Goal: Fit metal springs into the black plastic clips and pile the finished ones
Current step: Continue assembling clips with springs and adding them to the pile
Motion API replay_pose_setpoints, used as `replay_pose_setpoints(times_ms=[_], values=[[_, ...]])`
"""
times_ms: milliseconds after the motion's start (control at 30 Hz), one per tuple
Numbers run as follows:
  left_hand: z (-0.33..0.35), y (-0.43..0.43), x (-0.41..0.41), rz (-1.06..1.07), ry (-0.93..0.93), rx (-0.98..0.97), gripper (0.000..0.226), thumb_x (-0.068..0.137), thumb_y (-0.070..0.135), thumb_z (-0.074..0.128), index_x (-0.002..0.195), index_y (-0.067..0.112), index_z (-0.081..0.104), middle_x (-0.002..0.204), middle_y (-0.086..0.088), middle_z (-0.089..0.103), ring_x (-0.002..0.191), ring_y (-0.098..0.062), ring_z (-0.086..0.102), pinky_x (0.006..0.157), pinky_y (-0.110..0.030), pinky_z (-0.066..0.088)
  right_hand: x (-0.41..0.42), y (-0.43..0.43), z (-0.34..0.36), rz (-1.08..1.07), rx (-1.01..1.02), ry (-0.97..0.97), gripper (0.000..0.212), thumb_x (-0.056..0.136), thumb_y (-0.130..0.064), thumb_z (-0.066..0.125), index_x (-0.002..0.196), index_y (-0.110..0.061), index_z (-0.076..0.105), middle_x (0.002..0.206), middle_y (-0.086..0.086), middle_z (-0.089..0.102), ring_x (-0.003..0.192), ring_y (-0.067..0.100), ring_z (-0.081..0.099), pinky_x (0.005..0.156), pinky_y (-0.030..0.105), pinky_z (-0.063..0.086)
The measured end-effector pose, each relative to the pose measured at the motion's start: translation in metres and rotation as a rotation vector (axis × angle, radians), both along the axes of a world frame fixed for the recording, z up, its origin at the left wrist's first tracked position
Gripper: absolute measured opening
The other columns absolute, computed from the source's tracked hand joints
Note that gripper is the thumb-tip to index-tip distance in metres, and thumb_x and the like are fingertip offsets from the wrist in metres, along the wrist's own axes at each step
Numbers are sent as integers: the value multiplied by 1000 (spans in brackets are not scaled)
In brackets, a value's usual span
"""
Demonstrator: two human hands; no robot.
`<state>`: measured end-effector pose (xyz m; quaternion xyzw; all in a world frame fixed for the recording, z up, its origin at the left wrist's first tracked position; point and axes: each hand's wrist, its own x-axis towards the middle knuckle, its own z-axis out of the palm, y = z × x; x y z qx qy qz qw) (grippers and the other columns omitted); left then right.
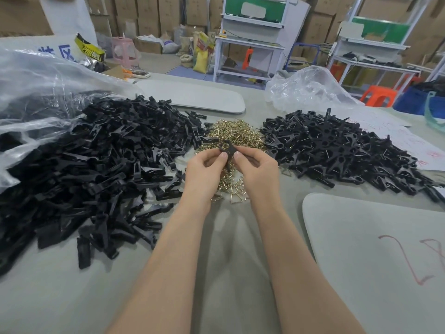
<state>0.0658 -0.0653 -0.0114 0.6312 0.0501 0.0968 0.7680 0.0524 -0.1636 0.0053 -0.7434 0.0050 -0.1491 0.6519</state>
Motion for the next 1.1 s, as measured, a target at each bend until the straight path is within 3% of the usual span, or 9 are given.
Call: replay_pose_setpoints(times_ms=[200, 567, 700, 833, 1000, 1100], values=[[2, 0, -3, -24, -18, -57, 14, 91, 9, 61, 85, 21, 62, 75, 6, 66, 68, -2, 62, 64, -14, 52, 0, 0, 0, 1, 21, -2, 19, 92, -10, 59, 108, -5, 68, 105, 10, 70, 88, 10, 60, 76, 13, 47], [3, 0, -4, -38, -5, -51, 10, 91, 12, 62, 88, 21, 63, 80, 4, 66, 77, -8, 62, 78, -24, 52, 1, -3, 0, 6, 13, 10, 19, 92, -11, 59, 107, -6, 69, 104, 8, 70, 88, 10, 60, 74, 11, 47], [3, 1, -4, -51, -1, -86, 11, 91, 11, 62, 87, 21, 63, 69, 11, 67, 69, -2, 62, 69, -19, 52, 1, -4, 1, 29, -11, 17, 20, 92, -10, 59, 109, -5, 68, 106, 10, 70, 87, 9, 59, 74, 12, 46], [6, 4, -6, -120, 23, -250, 10, 89, 7, 63, 87, 17, 61, 55, 13, 62, 57, 0, 60, 63, -17, 50, 1, -5, 2, 63, 46, 32, 20, 93, -10, 58, 109, -4, 67, 100, 8, 69, 84, 10, 60, 75, 15, 48], [14, 7, -11, -241, 55, -513, 5, 88, 7, 63, 90, 11, 60, 73, 2, 71, 68, -5, 68, 61, -12, 51, 3, -9, 6, 171, 177, 86, 26, 96, -12, 54, 112, 7, 62, 82, 0, 61, 69, 8, 56, 67, 19, 46], [14, 8, -10, -292, 71, -511, 10, 87, 12, 64, 96, 10, 62, 81, -1, 69, 70, -6, 66, 63, -13, 52, 3, -8, 7, 222, 271, 133, 32, 96, -11, 52, 113, 16, 57, 72, -1, 57, 64, 9, 53, 62, 18, 44]])
